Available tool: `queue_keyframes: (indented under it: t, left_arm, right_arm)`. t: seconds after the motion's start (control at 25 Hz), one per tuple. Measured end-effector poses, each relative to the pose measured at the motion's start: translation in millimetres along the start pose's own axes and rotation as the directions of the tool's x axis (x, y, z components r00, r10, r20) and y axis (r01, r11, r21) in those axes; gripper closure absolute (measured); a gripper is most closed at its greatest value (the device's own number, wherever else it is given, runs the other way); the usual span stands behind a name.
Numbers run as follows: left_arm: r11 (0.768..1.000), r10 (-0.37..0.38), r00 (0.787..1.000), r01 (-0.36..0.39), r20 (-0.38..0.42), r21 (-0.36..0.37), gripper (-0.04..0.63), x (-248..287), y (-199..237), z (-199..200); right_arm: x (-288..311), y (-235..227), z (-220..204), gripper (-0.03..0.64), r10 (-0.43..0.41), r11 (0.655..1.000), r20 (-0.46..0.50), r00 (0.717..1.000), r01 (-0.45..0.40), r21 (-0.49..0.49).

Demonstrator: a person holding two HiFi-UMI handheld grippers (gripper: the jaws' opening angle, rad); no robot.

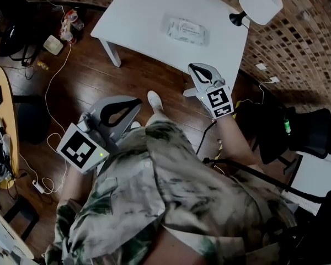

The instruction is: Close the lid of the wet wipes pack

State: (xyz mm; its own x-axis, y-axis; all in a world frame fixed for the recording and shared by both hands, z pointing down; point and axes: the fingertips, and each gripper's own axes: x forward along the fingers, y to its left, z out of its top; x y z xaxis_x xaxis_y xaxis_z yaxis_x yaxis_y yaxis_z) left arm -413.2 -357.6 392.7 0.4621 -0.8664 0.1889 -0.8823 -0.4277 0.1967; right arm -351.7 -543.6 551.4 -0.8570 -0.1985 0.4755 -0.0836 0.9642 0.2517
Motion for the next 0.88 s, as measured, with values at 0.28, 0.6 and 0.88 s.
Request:
queue_keyframes:
  t: [0.28,0.6,0.88]
  left_arm:
    - [0.995,0.1,0.995,-0.099,0.017,-0.017,0.595,27.6,47.4,21.4]
    - [0.989,0.142,0.99,-0.142,0.014,-0.034,0.595,71.1,84.8,37.1]
    - [0.979,0.191,0.981,-0.192,-0.018,-0.061,0.595,94.2,107.4,30.9]
  right_arm:
    - [74.0,-69.2,-40.2,0.611,0.008,1.0,-0.049,0.999,-0.007,0.009]
    - [134.7,-115.8,-67.1,0.611,0.055,0.998,-0.107,0.993,-0.057,-0.011]
    - [160.3,-141.5,-77.3,0.611,0.087,0.996,-0.122,0.989,-0.09,-0.017]
